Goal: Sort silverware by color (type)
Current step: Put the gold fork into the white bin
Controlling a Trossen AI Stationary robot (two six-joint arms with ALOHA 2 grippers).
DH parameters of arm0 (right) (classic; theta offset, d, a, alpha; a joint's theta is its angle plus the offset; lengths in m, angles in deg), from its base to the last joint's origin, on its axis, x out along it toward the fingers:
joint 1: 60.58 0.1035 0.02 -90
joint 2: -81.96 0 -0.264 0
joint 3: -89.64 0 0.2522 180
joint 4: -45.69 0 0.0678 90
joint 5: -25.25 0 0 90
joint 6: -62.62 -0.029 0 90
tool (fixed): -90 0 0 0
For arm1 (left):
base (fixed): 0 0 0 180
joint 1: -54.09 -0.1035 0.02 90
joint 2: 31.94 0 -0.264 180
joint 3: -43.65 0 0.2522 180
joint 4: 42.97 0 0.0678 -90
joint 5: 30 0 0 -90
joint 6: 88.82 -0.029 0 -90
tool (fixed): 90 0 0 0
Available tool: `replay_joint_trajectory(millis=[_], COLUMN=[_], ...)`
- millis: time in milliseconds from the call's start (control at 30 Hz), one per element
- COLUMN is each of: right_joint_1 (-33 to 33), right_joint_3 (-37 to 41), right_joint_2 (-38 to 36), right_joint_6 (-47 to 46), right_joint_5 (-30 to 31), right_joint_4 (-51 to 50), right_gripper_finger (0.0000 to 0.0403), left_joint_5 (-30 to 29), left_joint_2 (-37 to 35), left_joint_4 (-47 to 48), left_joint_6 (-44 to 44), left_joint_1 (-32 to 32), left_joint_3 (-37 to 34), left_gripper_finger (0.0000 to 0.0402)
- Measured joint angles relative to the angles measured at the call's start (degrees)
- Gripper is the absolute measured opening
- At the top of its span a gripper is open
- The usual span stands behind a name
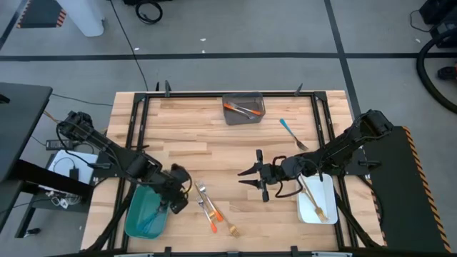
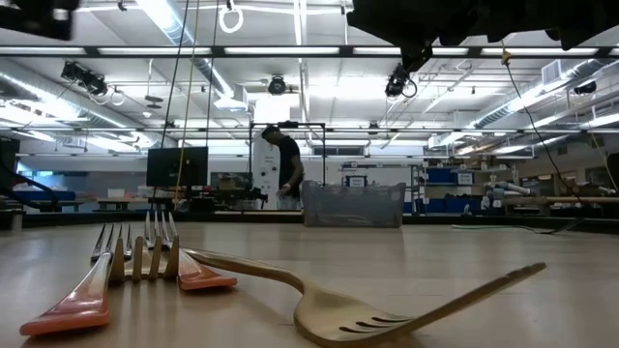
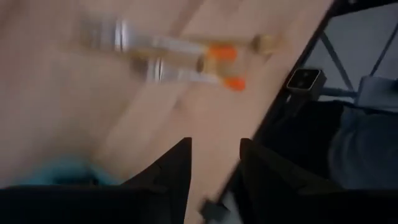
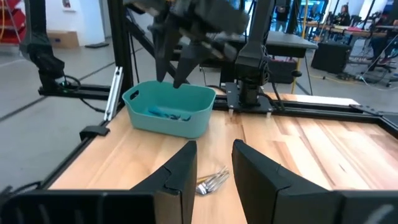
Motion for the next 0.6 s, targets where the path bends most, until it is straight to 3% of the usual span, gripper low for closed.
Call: replay_joint_trajectory(millis=[233, 433, 533, 600], right_joint_1=[-0.74, -1.2, -0.86, -0.29], right_joint_3=[0.02, 0.02, -0.12, -1.1], right_joint_2=[0.0, 0.02, 0.02, 0.02], right_joint_6=[0.32, -6.56, -8.7, -11.07], right_joint_5=[0.15, 0.74, 1.45, 5.1], right_joint_4=[-2.58, -4.83, -9.52, -17.16], right_gripper_finger=[0.0109, 0.0109, 0.0109, 0.0108], left_joint_5=[-6.65, -10.84, -14.1, -16.54], left_joint_2=[1.42, 3.86, 5.73, 7.69], left_joint_4=[-1.18, -4.23, -6.8, -8.17], left_joint_6=[-23.27, -42.65, -52.16, -56.7], left_joint_1=[0.03, -0.92, -1.19, -1.68], left_joint_3=[0.03, 0.05, 0.03, 0.05], left_gripper_finger=[0.0143, 0.0143, 0.0143, 0.0143])
